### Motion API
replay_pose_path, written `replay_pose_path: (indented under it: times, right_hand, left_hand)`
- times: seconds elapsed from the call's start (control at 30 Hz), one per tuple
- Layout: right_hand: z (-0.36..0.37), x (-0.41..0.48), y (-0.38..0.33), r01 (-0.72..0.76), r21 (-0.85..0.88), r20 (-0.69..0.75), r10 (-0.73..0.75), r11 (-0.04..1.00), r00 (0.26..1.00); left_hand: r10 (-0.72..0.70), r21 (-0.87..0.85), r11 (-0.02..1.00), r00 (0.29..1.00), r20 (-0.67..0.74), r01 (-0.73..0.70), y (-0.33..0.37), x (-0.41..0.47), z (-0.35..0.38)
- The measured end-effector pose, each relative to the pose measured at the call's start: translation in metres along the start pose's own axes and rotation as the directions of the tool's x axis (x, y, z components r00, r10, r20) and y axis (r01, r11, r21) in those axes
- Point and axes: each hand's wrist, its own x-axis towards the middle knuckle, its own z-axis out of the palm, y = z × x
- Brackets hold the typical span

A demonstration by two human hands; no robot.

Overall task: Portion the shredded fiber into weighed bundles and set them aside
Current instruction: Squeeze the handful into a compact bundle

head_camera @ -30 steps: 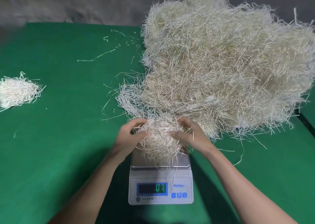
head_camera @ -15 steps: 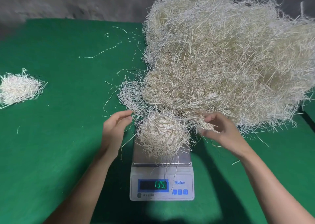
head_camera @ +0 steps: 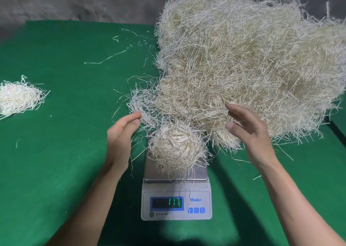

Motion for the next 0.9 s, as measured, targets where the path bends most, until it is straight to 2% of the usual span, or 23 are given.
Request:
replay_pose_path:
  times: [0.23,0.5,0.77,0.9]
  right_hand:
    - [0.001,0.001,0.002,0.017,0.017,0.003,-0.017,1.0,1.0]
    - [0.0,0.002,-0.002,0.056,0.005,-0.075,-0.056,0.998,0.996]
    - [0.013,-0.001,0.008,-0.016,-0.047,0.034,0.018,0.999,0.999]
    - [0.023,-0.002,0.013,-0.045,-0.101,0.099,0.055,0.994,0.994]
  left_hand:
    - [-0.004,-0.013,1.0,1.0,-0.011,0.003,0.003,-0.002,0.002]
    - [0.018,-0.041,0.999,0.998,-0.053,-0.021,0.003,-0.002,0.003]
    - [-0.067,-0.024,0.997,0.998,0.009,0.067,-0.009,-0.002,0.01]
    - [-0.096,0.073,0.993,0.995,0.009,0.095,-0.021,-0.001,0.014]
